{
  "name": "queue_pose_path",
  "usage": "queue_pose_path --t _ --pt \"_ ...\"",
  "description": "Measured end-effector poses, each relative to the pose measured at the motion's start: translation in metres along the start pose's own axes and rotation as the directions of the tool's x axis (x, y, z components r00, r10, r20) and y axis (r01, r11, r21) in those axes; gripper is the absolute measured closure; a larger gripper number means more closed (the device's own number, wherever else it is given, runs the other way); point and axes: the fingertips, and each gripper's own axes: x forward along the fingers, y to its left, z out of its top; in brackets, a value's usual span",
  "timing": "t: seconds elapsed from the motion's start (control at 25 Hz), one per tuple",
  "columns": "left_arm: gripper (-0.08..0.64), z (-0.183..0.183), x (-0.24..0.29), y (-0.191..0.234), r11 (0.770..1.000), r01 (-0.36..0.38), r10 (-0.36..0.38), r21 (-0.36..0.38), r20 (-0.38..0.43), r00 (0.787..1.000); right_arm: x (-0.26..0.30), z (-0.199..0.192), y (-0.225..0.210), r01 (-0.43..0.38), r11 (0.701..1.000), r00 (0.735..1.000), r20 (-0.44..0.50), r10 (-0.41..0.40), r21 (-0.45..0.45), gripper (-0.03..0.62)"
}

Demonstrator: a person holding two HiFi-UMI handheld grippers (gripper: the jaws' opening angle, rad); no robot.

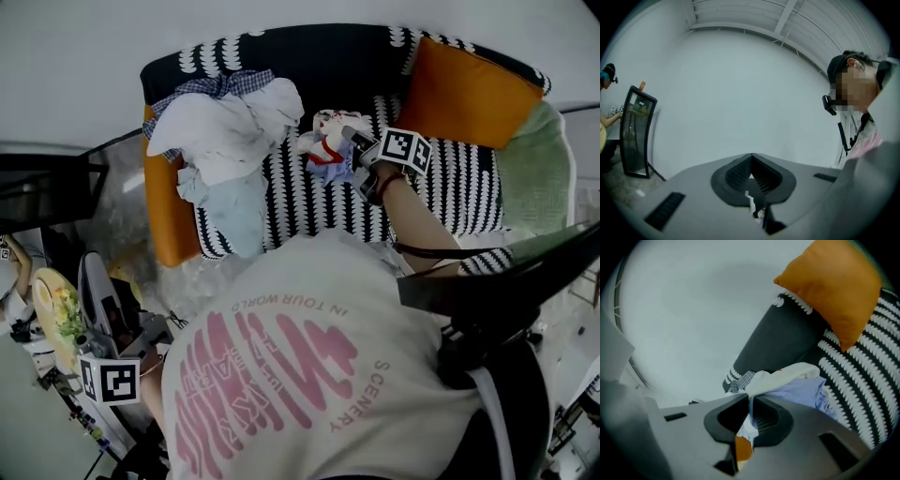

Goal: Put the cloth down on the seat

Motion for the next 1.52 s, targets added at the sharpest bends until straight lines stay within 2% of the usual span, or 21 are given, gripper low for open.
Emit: queue_pose_path --t 0.24,0.56,0.64,0.76,0.88,1.08,1.36,1.52 --pt "0.551 -0.001 0.008 0.000 1.000 -0.020 0.020 0.003 -0.032 0.999 0.009 -0.018 -0.055 0.170 0.985 0.985 -0.029 -0.169 0.028 0.563" --pt "0.551 -0.020 0.052 0.002 0.998 -0.016 0.022 0.062 -0.102 0.994 0.053 -0.041 -0.102 0.272 0.962 0.952 -0.139 -0.274 -0.037 0.563" --pt "0.551 -0.028 0.053 0.005 0.999 -0.029 0.032 0.035 -0.114 0.993 0.059 -0.044 -0.115 0.304 0.952 0.940 -0.153 -0.305 -0.033 0.563" --pt "0.551 -0.036 0.054 0.016 0.997 -0.052 0.045 -0.057 -0.125 0.991 0.065 -0.055 -0.136 0.365 0.930 0.910 -0.198 -0.365 -0.040 0.563" --pt "0.551 -0.044 0.055 0.028 0.992 -0.100 0.088 -0.078 -0.152 0.984 0.071 -0.064 -0.152 0.408 0.911 0.875 -0.255 -0.411 -0.068 0.563" --pt "0.551 -0.055 0.067 0.027 0.991 -0.096 0.076 -0.095 -0.188 0.979 0.077 -0.080 -0.164 0.433 0.894 0.839 -0.313 -0.446 -0.112 0.563" --pt "0.551 -0.066 0.072 0.032 0.990 -0.116 0.096 -0.077 -0.228 0.969 0.081 -0.098 -0.179 0.449 0.892 0.840 -0.312 -0.443 -0.056 0.563" --pt "0.551 -0.073 0.080 0.034 0.990 -0.124 0.104 -0.061 -0.263 0.959 0.084 -0.102 -0.185 0.458 0.887 0.829 -0.330 -0.451 -0.062 0.563"
